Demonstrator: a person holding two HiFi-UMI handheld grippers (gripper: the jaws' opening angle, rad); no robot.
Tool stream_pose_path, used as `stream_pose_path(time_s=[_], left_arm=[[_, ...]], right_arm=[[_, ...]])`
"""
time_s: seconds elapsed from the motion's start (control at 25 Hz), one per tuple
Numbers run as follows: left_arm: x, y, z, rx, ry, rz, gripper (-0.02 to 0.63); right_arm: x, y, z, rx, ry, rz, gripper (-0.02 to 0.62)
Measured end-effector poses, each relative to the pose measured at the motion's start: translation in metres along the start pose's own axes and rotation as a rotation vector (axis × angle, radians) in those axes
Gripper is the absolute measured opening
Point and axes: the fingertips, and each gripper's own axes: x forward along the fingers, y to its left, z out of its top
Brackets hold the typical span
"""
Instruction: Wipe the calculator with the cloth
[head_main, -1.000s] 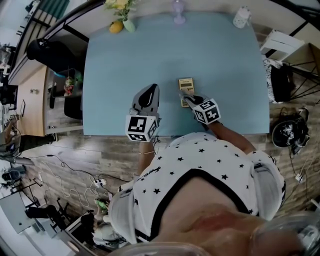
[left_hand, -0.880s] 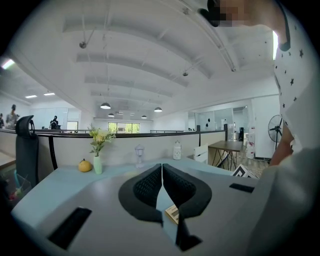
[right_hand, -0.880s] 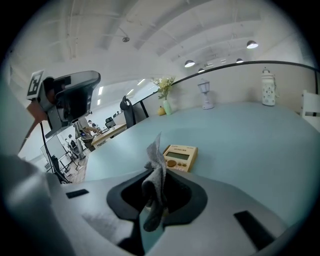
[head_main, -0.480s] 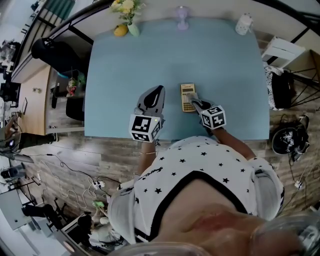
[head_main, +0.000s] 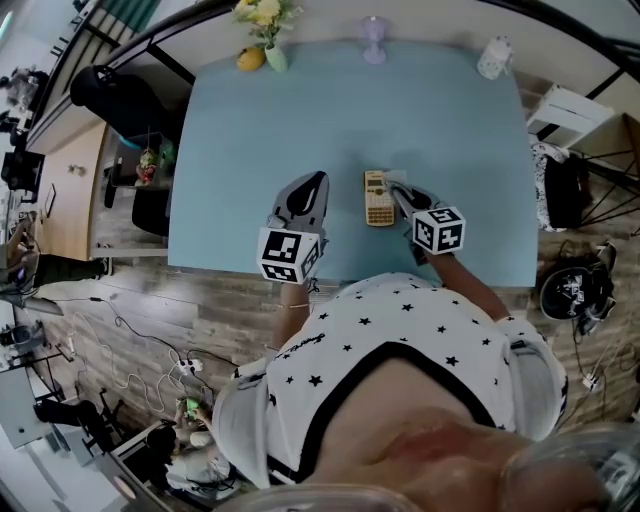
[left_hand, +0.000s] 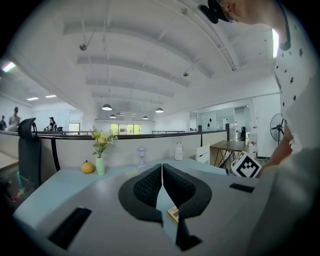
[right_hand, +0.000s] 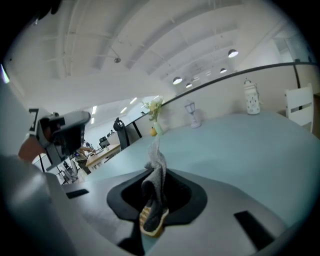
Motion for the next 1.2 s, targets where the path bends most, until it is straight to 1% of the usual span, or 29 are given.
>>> stream_pose_path(time_s=[0.12, 0.24, 0.32, 0.44, 0.64, 0.84, 1.2], left_arm=[[-0.001, 0.001, 0.003, 0.001, -0.006, 0.008, 0.029], [-0.002, 0.000, 0.004, -0.001, -0.010, 0.013, 0.029], [-0.003, -0.001, 0.004, -0.001, -0.010, 0.016, 0.029], [-0.005, -0.002, 0.004, -0.002, -0.012, 0.024, 0.029], [-0.010, -0.001, 0.002, -0.010, -0.011, 0.043, 0.029], [-0.014, -0.003, -0.001, -0.017, -0.008, 0.055, 0.029], [-0.017, -0.007, -0.003, -0.024, -0.006, 0.070, 0.029]], right_arm=[[-0.011, 0.005, 0.048, -0.029, -0.124, 0.015, 0.051], [-0.023, 0.015, 0.086, -0.076, -0.219, 0.034, 0.051], [-0.030, 0.021, 0.103, -0.094, -0.265, 0.053, 0.051], [-0.037, 0.032, 0.118, -0.102, -0.306, 0.086, 0.051], [-0.038, 0.044, 0.122, -0.113, -0.314, 0.124, 0.048], [-0.038, 0.048, 0.121, -0.143, -0.314, 0.126, 0.041], [-0.039, 0.055, 0.118, -0.134, -0.300, 0.170, 0.041]])
